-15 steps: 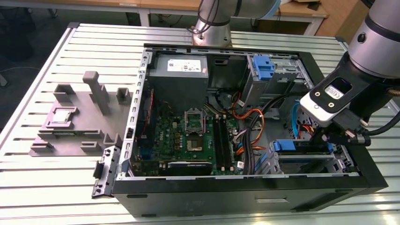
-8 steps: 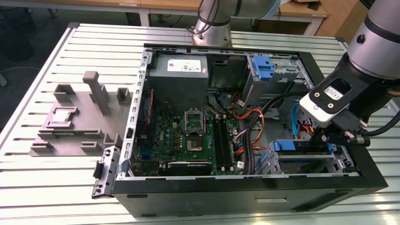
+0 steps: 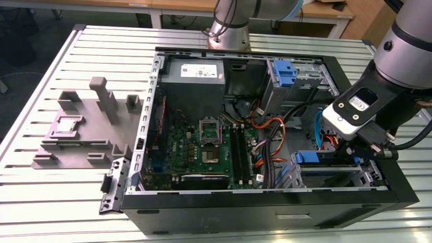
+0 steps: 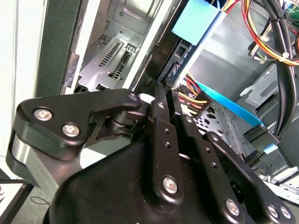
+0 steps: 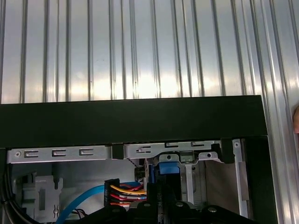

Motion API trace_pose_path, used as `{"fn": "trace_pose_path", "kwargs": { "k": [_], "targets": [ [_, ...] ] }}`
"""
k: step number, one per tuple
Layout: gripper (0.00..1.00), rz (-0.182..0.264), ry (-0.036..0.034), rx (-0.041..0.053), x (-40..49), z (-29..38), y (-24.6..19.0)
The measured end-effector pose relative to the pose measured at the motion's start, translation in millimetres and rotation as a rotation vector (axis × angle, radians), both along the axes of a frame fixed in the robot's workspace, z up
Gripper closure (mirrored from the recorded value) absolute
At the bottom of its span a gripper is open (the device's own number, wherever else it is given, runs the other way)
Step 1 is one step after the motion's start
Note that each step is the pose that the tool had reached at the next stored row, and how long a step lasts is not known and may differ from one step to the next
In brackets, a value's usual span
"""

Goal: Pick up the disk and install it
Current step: 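Insert the first disk wire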

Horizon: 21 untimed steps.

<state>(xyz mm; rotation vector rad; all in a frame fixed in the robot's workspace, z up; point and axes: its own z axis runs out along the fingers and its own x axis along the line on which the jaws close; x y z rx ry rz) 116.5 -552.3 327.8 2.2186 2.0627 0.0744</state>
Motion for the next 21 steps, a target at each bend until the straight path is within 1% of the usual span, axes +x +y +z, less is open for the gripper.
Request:
{"fn": "trace_pose_path", "kwargs": {
  "k": [10,12,13,16,21],
  "targets": [
    [0.83,0.0,0.0,0.0006,0.0,-0.7,-0.6],
    [0.82,0.0,0.0,0.001,0.0,-0.8,-0.6],
    [0.75,0.0,0.0,0.001,0.0,-0.7,-0.6],
    [0.75,0.0,0.0,0.0007,0.0,1.3,-0.6],
    [0.75,-0.001,0.0,0.0011,0.0,8.0,-0.6]
  ]
}}
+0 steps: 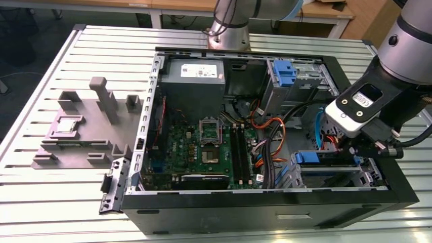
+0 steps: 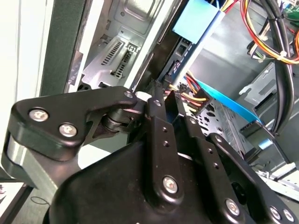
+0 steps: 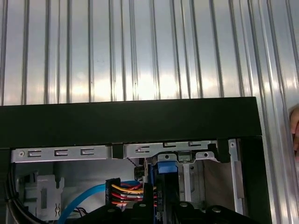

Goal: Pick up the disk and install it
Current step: 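Insert the first disk wire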

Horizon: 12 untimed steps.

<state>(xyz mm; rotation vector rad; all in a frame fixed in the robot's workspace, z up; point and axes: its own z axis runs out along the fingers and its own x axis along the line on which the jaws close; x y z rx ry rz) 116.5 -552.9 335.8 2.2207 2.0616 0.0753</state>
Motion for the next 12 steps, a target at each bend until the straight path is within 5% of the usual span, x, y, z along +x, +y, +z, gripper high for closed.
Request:
{"fn": "trace_pose_path", "kwargs": {
  "k": [6,8,12],
  "targets": [
    [0.77,-0.006,0.0015,0.0005,0.0,5.5,0.0],
    [0.89,-0.007,0.0019,0.0005,0.0,5.5,0.0],
    [0.9,-0.008,0.0019,0.0002,0.0,5.7,0.0]
  ]
}}
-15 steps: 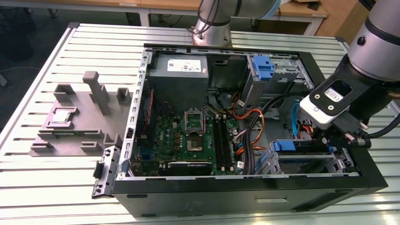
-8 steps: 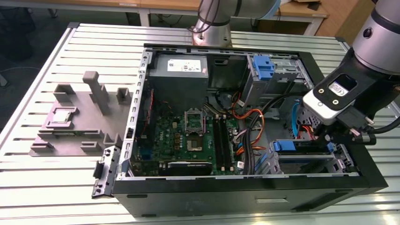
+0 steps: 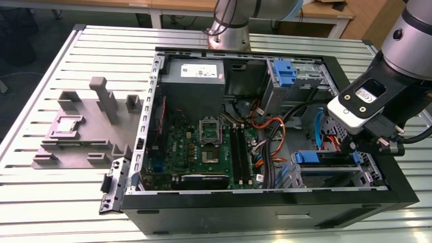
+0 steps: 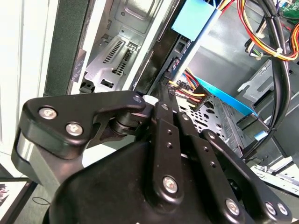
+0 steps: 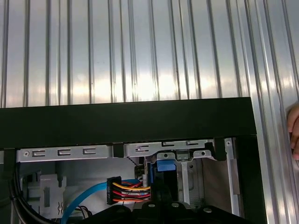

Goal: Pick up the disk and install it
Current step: 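Insert the first disk wire, then insert the second disk wire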

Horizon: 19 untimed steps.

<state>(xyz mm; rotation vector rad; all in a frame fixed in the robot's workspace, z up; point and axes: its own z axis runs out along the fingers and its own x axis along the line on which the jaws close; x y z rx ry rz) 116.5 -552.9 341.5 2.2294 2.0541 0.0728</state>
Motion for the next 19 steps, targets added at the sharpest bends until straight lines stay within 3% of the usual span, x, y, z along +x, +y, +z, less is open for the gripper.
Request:
{"fn": "trace_pose_path", "kwargs": {
  "k": [14,15,17,19],
  "targets": [
    [0.9,-0.002,0.0001,0.0,0.0,0.0,0.0],
    [0.9,-0.002,0.0033,0.0,0.1,0.0,0.1],
    [0.9,-0.002,0.0218,-0.0006,0.0,0.1,0.1],
    [0.9,-0.002,0.036,-0.0007,0.0,0.5,0.1]
  ]
}}
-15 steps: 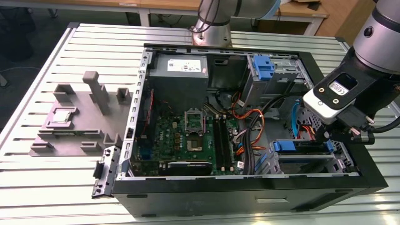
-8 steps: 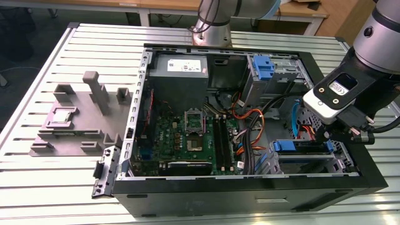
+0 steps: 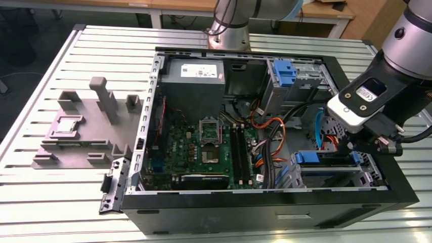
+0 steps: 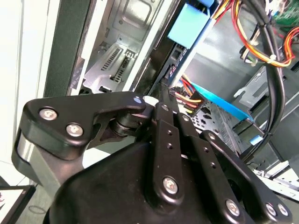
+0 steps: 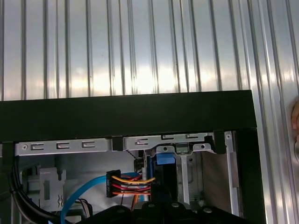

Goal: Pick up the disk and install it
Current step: 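Insert the second disk wire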

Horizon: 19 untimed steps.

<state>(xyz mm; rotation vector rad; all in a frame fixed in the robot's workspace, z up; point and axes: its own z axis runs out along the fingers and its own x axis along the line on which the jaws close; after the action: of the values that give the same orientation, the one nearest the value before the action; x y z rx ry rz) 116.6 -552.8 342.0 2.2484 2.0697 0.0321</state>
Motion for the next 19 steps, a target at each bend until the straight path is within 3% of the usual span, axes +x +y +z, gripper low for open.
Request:
{"fn": "trace_pose_path", "kwargs": {
  "k": [3,11,19],
  "targets": [
    [0.9,0.0,0.0069,0.0001,-0.2,6.1,0.0],
    [0.9,0.0,0.009,0.0001,0.0,27.7,0.7],
    [0.9,0.0,0.01,0.0004,-8.8,28.2,4.4]
  ]
}}
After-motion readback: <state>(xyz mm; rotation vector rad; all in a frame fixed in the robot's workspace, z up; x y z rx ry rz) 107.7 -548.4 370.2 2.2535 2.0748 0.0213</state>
